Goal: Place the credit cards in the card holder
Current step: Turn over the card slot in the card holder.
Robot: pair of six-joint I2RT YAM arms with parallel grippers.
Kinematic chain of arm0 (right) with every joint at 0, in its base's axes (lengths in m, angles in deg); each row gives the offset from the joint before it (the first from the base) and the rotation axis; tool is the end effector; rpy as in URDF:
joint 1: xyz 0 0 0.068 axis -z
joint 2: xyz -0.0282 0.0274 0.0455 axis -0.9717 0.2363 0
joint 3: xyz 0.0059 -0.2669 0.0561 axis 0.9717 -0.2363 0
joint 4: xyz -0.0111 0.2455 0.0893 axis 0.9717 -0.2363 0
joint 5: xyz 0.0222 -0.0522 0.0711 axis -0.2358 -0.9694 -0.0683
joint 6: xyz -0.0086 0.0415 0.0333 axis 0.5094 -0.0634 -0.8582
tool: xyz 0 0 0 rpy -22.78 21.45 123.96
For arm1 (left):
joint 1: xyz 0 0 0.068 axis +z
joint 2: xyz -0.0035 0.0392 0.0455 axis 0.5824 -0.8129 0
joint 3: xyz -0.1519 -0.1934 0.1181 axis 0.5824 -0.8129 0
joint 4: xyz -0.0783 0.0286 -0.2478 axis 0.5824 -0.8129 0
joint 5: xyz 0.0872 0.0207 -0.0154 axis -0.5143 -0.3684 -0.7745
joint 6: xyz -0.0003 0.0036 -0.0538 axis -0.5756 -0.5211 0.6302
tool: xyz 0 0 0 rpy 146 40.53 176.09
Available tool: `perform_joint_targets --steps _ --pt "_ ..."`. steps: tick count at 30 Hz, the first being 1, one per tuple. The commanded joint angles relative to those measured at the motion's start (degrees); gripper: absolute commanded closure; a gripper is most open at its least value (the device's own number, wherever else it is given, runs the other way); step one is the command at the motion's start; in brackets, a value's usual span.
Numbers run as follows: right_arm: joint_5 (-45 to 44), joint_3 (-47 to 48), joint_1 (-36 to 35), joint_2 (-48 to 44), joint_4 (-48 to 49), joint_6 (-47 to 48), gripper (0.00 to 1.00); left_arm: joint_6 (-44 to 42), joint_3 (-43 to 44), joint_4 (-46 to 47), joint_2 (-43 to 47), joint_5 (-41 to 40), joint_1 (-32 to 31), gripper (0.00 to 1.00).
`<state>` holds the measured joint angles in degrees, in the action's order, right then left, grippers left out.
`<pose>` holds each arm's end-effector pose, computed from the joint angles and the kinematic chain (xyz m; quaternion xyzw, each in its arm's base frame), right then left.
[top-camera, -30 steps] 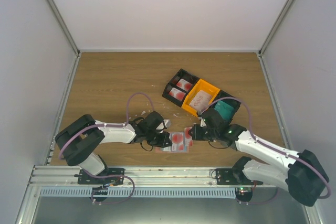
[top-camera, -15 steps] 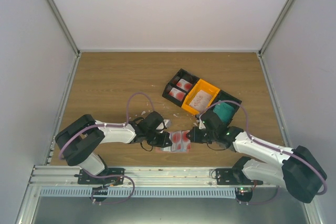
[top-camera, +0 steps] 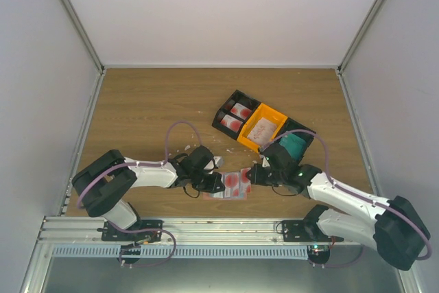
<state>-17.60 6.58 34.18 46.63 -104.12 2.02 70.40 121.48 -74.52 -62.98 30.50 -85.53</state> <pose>0.1364 0.1343 0.1725 0.0339 0.9345 0.3189 0.1543 0.1591 -0.2127 0.1208 0.1351 0.9235 -0.3550 0.0535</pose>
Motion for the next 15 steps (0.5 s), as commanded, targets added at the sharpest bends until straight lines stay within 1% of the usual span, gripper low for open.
perform_joint_targets --steps 1,5,11,15 --pt "-1.27 0.91 0.14 0.41 -0.71 -0.48 1.0 -0.97 -1.13 0.96 -1.31 -2.29 -0.54 1.0" --pt "-0.84 0.27 0.06 1.11 0.25 -1.02 0.99 -0.88 -1.38 1.11 -1.41 -2.28 -0.54 1.0" --pt "-6.77 1.64 0.07 -2.17 -4.38 -2.2 0.99 -0.77 -1.66 1.33 -1.75 -2.35 -0.54 1.0" --pt "-7.16 1.89 0.12 -3.69 -4.84 -2.39 0.99 -0.75 -1.67 1.38 -1.67 -2.35 -0.54 1.0"
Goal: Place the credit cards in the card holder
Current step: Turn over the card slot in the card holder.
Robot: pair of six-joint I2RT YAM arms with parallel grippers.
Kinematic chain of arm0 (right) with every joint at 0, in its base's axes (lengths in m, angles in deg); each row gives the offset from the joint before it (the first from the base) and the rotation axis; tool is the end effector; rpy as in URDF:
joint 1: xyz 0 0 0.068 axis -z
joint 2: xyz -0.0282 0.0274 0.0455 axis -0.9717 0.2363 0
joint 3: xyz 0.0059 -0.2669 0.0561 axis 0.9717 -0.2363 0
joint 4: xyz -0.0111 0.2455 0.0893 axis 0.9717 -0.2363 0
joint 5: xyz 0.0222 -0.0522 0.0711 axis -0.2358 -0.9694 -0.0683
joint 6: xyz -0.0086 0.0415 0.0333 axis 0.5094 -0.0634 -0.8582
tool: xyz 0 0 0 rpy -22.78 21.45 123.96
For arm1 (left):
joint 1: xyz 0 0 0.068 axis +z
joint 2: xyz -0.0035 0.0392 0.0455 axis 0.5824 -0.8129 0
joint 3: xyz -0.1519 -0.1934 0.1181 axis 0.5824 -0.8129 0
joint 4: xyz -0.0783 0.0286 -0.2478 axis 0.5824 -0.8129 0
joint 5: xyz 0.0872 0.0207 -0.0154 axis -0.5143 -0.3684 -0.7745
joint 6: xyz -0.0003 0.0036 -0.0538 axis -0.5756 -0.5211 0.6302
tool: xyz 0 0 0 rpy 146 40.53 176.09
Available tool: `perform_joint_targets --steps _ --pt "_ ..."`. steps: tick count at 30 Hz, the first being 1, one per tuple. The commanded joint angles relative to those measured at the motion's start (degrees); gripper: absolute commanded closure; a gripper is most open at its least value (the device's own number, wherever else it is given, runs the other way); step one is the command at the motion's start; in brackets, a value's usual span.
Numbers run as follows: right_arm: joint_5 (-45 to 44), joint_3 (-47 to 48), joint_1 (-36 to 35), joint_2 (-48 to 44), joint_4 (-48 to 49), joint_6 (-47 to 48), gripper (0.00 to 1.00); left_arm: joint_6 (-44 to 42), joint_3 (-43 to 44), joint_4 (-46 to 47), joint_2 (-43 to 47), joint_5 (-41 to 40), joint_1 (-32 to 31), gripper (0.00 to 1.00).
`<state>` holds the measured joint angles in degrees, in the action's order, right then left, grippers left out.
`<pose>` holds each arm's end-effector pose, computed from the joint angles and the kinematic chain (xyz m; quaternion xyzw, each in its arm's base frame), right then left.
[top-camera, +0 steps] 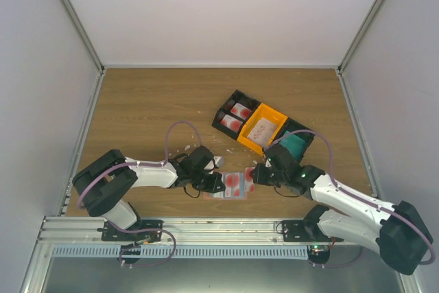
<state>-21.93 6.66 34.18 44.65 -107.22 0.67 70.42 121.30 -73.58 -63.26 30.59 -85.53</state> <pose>0.1336 0.1282 0.1746 0.0589 0.9392 0.2915 0.1714 0.1594 -0.2132 0.1198 0.1359 0.9221 -0.3581 0.0558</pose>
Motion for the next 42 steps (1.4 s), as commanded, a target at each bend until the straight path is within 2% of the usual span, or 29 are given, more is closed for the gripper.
perform_joint_targets --steps 1,18,23,28,34,42 --pt "-2.51 1.8 0.06 -1.59 -1.53 -0.94 0.99 -0.77 -1.48 0.44 -1.39 -2.44 -0.54 1.0" --pt "4.33 0.1 0.05 4.04 6.49 -0.73 0.99 -0.68 -2.05 1.1 -1.83 -2.28 -0.54 1.0" --pt "9.01 -0.74 -0.04 4.0 11.53 -1.37 0.99 -0.56 -2.05 1.03 -1.22 -2.14 -0.54 1.0" --pt "10.78 -1.41 -0.1 4.66 13.83 -2.02 0.99 -0.49 -1.51 -0.67 6.17 -5.77 -0.97 1.0" --pt "12.75 -1.59 -0.76 8.19 17.8 -2.17 1.0 0.92 -0.16 -7.8 15.58 -14.17 -0.98 1.0" --pt "14.03 1.02 -3.88 14.54 23.21 -3.23 0.99 1.97 -1.12 -11.52 20.0 -19.24 -0.98 1.0"
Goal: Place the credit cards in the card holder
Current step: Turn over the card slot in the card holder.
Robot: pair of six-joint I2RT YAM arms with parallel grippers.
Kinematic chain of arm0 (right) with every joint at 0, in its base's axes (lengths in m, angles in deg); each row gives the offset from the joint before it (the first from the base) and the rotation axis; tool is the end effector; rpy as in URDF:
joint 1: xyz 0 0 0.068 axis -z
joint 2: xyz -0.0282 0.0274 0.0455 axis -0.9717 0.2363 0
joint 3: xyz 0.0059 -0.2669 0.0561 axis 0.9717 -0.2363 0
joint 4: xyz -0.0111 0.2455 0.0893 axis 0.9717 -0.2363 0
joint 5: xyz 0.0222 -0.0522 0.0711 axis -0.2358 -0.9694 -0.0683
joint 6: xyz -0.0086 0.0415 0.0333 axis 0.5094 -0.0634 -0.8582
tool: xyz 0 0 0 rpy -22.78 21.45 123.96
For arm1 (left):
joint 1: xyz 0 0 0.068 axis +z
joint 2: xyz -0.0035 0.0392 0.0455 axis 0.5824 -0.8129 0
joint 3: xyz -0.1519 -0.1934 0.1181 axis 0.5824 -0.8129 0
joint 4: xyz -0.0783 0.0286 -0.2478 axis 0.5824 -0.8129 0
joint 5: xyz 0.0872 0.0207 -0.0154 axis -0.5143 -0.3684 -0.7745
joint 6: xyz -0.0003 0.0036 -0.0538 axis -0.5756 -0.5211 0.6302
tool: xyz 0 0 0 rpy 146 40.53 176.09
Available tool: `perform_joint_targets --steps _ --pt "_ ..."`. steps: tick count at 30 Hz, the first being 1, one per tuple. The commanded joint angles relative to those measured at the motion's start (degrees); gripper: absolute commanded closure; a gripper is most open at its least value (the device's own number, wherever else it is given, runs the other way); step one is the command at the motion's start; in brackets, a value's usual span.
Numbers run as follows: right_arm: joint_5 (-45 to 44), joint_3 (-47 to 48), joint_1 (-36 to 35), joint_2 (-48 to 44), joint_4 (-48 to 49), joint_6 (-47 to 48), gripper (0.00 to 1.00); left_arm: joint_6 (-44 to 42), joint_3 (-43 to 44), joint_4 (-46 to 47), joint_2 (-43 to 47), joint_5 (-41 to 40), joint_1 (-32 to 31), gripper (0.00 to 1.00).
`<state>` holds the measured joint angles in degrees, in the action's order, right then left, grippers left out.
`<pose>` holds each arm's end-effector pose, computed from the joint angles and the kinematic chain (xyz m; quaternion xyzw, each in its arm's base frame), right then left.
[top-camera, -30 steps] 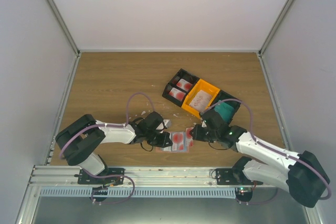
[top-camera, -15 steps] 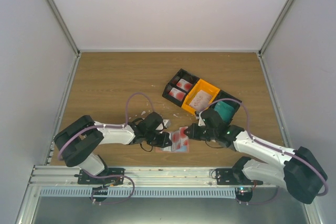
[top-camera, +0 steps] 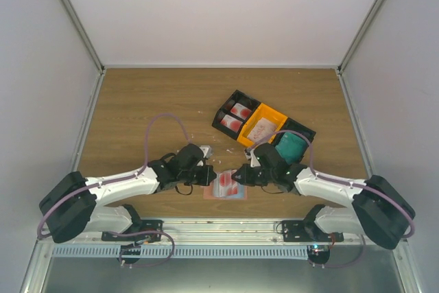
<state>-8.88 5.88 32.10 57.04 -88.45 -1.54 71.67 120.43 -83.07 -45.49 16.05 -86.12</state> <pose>0.1477 0.1622 0.1561 0.0113 0.9122 0.3951 0.1080 0.1471 -0.1892 0.1748 0.0985 0.9228 -0.3239 0.1841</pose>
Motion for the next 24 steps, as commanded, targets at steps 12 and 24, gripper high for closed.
perform_joint_targets --steps 12,24 --pt "-4.17 6.53 -5.6 5.48 -0.57 -2.21 0.99 0.2 -1.43 -2.61 5.57 -4.88 -0.39 0.99" --pt "-6.38 7.77 -6.65 4.53 -4.54 -2.19 1.0 -1.75 -2.32 0.59 -4.56 3.96 -0.39 1.0"
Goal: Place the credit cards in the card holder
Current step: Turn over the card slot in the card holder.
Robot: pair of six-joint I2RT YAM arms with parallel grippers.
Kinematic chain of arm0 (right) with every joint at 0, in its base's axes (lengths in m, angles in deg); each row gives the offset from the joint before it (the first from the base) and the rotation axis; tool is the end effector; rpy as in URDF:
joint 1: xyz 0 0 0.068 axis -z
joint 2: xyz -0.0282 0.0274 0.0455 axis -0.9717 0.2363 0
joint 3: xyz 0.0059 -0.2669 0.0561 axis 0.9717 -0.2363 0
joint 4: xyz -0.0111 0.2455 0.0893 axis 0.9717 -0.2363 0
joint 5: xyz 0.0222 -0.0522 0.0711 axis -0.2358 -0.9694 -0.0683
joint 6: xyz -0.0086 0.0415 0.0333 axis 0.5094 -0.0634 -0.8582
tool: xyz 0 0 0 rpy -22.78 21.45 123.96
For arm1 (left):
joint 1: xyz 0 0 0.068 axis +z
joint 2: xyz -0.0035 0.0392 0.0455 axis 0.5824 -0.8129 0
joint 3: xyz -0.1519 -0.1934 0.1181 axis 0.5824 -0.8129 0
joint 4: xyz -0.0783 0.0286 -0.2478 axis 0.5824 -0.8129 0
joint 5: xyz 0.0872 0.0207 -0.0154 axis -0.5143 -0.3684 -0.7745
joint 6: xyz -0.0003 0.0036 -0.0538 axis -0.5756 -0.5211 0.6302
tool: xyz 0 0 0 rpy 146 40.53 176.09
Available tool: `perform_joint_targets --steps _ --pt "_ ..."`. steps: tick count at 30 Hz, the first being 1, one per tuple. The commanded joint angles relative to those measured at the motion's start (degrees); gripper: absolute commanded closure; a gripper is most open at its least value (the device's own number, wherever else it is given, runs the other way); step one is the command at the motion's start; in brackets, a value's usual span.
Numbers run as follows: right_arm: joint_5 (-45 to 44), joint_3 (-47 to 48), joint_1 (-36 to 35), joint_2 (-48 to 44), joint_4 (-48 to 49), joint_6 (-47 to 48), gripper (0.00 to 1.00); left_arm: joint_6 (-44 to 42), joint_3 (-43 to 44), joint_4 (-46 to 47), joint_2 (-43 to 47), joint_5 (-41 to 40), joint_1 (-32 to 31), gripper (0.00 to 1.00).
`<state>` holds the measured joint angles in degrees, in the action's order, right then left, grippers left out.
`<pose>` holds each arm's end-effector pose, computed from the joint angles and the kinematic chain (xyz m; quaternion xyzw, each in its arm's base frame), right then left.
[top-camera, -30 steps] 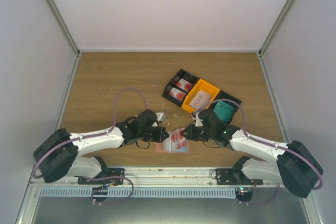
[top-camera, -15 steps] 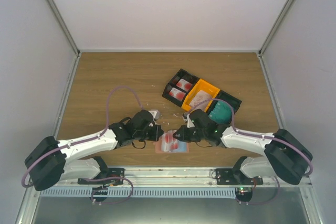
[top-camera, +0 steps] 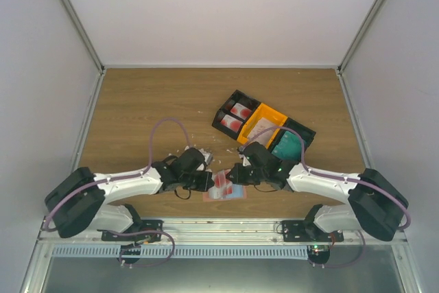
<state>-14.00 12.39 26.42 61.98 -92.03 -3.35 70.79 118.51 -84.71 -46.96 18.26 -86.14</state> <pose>0.1481 0.1917 0.1659 0.0002 0.9243 0.3668 0.1058 0.1410 -0.1840 0.1576 0.1089 0.9348 -0.3060 0.1435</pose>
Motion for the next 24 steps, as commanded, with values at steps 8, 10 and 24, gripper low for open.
perform_joint_targets --steps 8,10,24 --pt "-1.08 0.82 -1.08 -1.06 -0.91 -0.36 0.99 -1.0 1.1 1.88 -8.72 2.04 -0.79 1.0" --pt "-0.91 0.82 -1.11 -1.49 -0.91 -0.26 1.0 -1.02 1.35 2.3 -9.91 2.4 -1.1 1.0" --pt "-0.68 0.02 -1.08 -3.77 -1.75 -0.14 1.0 -2.2 2.55 5.14 -12.83 5.27 -1.95 0.99"
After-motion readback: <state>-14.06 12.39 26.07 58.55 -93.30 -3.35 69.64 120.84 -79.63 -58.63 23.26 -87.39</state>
